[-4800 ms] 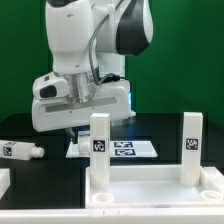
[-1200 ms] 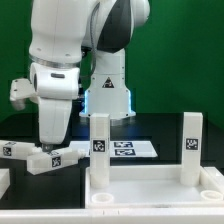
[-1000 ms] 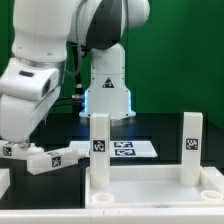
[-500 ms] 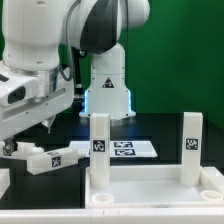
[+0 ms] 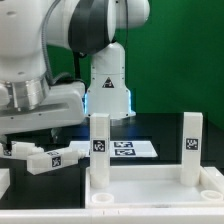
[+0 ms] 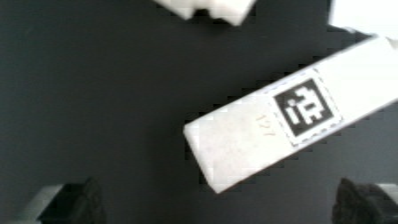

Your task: Assemble desk

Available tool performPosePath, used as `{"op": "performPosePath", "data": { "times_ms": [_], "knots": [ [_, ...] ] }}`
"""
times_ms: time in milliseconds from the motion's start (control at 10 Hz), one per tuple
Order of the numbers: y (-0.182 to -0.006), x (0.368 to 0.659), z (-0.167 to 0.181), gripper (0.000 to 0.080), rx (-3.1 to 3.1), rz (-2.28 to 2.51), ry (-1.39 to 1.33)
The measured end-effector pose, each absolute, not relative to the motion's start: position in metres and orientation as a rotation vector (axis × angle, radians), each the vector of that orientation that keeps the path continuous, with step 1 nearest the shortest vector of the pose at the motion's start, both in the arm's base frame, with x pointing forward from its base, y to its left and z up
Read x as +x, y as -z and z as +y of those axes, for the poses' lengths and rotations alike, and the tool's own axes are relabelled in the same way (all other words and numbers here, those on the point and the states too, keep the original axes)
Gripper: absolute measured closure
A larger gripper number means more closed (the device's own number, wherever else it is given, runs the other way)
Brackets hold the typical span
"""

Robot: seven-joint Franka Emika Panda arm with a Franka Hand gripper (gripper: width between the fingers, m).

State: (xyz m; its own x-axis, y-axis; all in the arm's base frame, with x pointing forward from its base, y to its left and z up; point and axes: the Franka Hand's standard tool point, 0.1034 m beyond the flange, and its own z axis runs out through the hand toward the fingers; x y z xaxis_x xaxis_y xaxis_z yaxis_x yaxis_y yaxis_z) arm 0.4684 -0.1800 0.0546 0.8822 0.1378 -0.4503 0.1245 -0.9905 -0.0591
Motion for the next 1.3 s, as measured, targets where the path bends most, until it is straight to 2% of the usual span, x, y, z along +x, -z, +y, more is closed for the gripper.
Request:
{"op": "performPosePath", "data": {
  "times_ms": [400, 600, 1300],
  "knots": [
    [-0.049, 0.47, -0.172, 0.015, -3.073, 0.152, -0.69],
    [-0.048, 0.466, -0.172, 0.015, -2.851, 0.711, -0.754],
    [-0.053, 0.46, -0.176, 0.015, -2.542, 1.086, -0.892]
  ]
}}
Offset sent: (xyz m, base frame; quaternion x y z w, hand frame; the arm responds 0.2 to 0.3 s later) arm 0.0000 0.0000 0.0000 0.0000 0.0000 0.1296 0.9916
